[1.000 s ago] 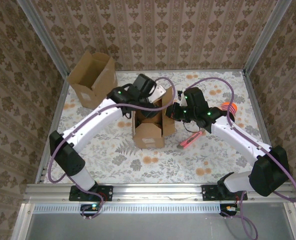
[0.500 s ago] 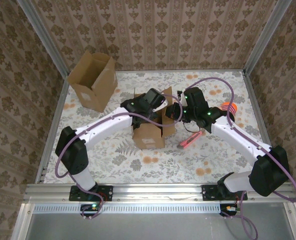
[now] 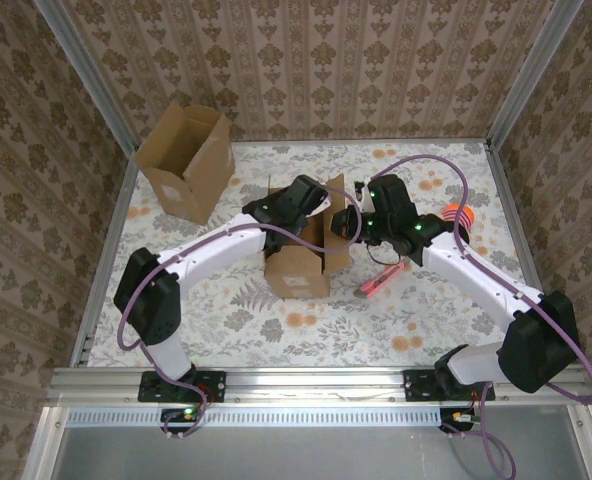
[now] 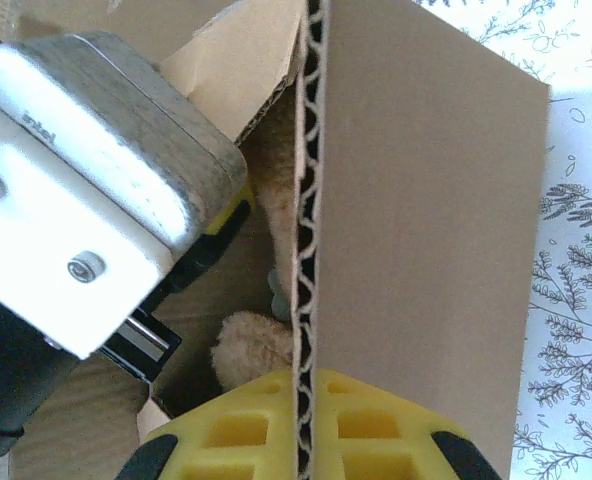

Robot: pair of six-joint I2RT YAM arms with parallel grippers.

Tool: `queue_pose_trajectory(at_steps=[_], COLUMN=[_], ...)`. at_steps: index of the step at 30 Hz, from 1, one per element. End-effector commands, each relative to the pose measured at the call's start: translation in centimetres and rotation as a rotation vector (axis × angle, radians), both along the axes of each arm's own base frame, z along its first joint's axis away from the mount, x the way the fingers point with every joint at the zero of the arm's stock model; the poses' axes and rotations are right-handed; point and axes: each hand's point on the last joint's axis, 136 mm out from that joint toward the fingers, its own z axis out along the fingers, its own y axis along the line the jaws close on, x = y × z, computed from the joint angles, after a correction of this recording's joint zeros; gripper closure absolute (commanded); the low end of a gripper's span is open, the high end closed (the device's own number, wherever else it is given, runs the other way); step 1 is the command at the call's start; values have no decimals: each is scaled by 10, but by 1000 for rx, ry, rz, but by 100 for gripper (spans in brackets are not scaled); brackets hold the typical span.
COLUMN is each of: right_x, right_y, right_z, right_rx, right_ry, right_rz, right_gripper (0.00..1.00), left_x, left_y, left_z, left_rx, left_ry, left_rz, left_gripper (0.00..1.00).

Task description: Unpack the express box

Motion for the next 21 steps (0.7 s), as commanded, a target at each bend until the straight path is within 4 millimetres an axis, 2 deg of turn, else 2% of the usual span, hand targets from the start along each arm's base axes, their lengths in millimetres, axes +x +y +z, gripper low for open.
queue_pose_trajectory(at_steps=[1,6,13,16,17,21], right_x=[0,0,-1,-4,-1,5], right_y=[1,-1,2,7,9,6], right_z=[11,11,19,31,23,29], right_rx=[13,-6,-41,-72,-99,-157], right_ry=[-51,-58,-111,-163,-153,-207], right_rz=[27,51,173,273,305,391], right_gripper=[100,100,100,100,100,100], left_x=[7,8,0,-6,-9,-20], left_y=[2,8,15,20,22,33], left_z=[6,17,40,48,51,64], left_rx=[8,8,12,12,11,-17], left_ry=[0,18,74,126,142,191], left_rz=[12,19,19,31,37,81], left_gripper=[76,100,100,100,100,100])
